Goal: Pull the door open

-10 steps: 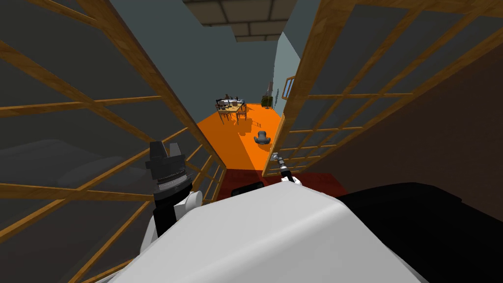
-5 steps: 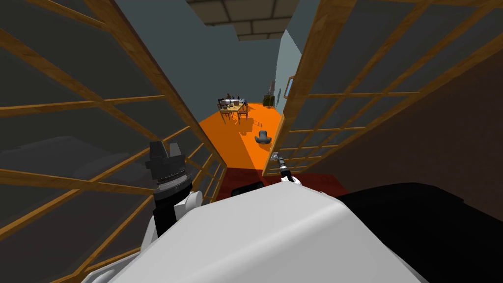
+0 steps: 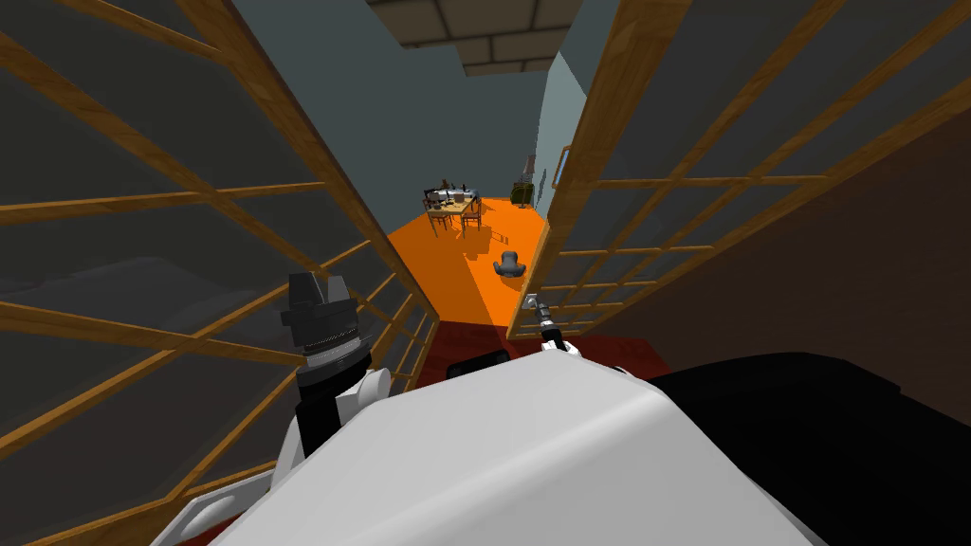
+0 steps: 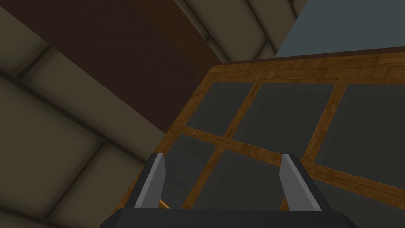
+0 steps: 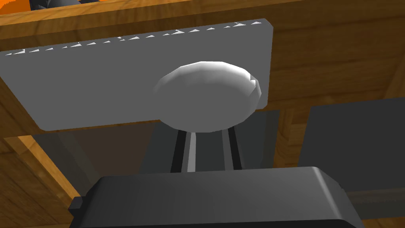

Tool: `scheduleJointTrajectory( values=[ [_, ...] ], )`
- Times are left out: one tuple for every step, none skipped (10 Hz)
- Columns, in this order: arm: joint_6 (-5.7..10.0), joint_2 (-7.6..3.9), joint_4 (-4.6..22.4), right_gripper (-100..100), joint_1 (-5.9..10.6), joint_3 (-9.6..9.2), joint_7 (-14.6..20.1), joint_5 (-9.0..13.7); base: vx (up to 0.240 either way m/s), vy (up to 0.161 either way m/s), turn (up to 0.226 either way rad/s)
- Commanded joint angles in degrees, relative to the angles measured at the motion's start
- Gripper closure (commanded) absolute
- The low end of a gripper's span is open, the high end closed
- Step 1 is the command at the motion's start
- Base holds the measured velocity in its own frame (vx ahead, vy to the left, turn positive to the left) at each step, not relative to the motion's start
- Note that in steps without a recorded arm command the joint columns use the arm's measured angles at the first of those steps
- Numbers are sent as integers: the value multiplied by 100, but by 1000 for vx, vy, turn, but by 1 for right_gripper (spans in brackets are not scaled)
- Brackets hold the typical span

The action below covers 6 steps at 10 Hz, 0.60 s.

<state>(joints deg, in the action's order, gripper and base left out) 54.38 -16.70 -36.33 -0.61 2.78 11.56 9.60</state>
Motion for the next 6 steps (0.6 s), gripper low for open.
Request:
scheduleJointTrajectory(
  values=[
    [-31,48,-194,100,-5,-101,233,28,-40,-22,42],
    [-41,40,-193,100,3,-152,413,128,-44,-16,79],
    [-41,40,-193,100,3,-152,472,128,-29,-14,14],
    [-50,31,-192,100,11,-203,681,229,-27,-10,48],
    [-50,31,-192,100,11,-203,712,229,-19,-7,29],
    [-60,22,-191,100,19,-254,940,329,-29,-10,52]
  ],
)
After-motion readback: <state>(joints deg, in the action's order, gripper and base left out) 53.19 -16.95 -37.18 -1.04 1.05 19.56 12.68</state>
